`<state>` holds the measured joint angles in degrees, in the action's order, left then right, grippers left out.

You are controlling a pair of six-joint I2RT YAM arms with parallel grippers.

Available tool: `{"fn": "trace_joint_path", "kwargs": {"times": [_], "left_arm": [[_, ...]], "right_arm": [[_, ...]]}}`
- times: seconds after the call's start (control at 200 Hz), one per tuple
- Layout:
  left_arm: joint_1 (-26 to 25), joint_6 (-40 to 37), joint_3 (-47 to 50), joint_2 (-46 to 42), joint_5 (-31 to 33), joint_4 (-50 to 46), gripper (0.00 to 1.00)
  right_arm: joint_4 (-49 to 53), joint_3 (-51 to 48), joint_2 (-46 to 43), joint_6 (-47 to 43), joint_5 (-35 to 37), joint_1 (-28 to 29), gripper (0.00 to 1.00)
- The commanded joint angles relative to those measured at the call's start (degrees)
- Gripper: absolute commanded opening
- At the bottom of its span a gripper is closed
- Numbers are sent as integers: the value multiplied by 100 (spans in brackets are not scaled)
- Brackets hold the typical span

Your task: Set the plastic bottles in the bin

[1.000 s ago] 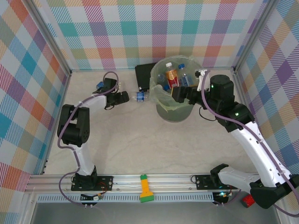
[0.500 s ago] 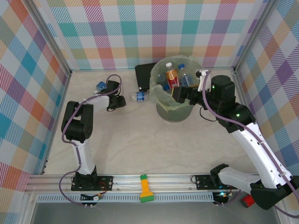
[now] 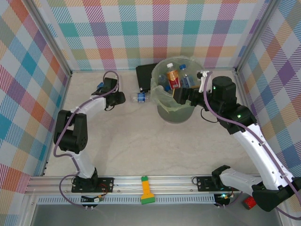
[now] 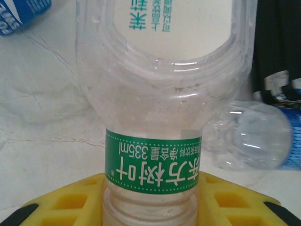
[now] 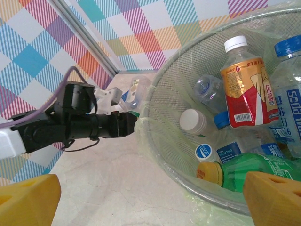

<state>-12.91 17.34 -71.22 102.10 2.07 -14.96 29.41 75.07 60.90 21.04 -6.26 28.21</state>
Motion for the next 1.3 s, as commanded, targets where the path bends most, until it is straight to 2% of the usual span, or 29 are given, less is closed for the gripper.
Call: {"fn": "trace_joint_path", "kwargs": {"times": [0.0,0.39,0.79,1.015,1.295], "left_arm": [[-101,129,196,-513,23,-51,35],[-798,33,609,-2407,222,-382,35],[-1854,-713,730,-3971,84,-429,36],[-2211,-1127,667,-4390,-283,-530,36],[-2521,-1653,536,-4397,-96,-884,36]], "right_arm": [[-181,19,-65,85,-112,45,99],[-324,356,252,247,-614,45,99],[-522,1200,1125,361,-1661,45,100],[-506,1899,1854,563,-2489,45,91],[-129,2855,2612,753,-2929,170,92]]}}
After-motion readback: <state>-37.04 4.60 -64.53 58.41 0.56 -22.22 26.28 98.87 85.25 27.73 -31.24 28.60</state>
